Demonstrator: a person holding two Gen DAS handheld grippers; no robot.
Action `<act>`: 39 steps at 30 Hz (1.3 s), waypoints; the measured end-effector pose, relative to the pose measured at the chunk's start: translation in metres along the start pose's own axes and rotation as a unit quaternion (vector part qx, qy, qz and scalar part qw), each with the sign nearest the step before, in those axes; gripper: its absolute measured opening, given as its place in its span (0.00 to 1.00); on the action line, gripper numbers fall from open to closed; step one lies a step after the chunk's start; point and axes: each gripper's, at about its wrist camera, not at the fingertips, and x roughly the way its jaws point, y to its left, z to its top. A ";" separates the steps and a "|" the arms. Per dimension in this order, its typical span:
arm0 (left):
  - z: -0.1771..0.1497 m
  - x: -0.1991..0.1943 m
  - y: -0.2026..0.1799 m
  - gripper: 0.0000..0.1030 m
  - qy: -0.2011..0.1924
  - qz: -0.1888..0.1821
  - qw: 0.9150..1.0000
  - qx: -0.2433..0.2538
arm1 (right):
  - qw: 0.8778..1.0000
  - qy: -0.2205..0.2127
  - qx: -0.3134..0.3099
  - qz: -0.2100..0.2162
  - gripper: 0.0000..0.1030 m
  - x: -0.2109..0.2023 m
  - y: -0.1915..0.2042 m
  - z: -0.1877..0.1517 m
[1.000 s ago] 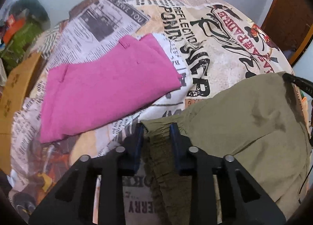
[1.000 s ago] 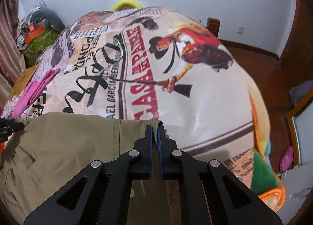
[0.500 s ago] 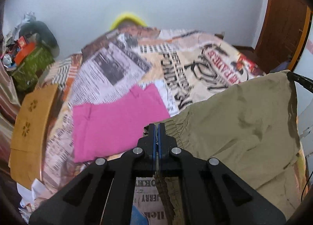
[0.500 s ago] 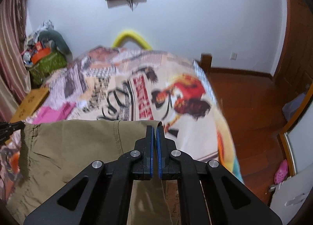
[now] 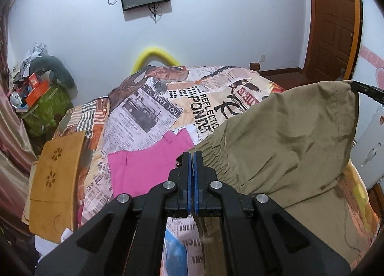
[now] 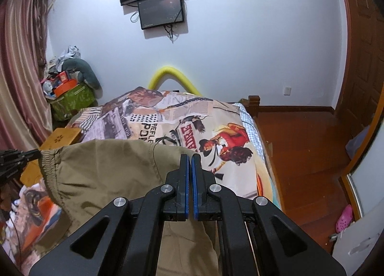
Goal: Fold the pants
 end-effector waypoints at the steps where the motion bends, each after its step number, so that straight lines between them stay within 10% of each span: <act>1: -0.002 -0.003 0.000 0.01 0.001 -0.001 1.000 -0.001 | 1.000 0.000 -0.001 0.001 0.02 -0.004 0.001 -0.003; 19: -0.068 -0.071 -0.018 0.00 -0.011 -0.007 1.000 0.012 | 1.000 0.022 -0.007 0.007 0.02 -0.081 0.034 -0.072; 34: -0.083 -0.050 -0.013 0.02 0.041 -0.025 0.999 0.004 | 0.998 0.069 -0.008 -0.009 0.02 -0.085 0.043 -0.131; 39: -0.082 -0.028 -0.017 0.13 0.056 -0.023 0.998 0.010 | 0.996 0.082 0.024 0.004 0.28 -0.068 0.037 -0.133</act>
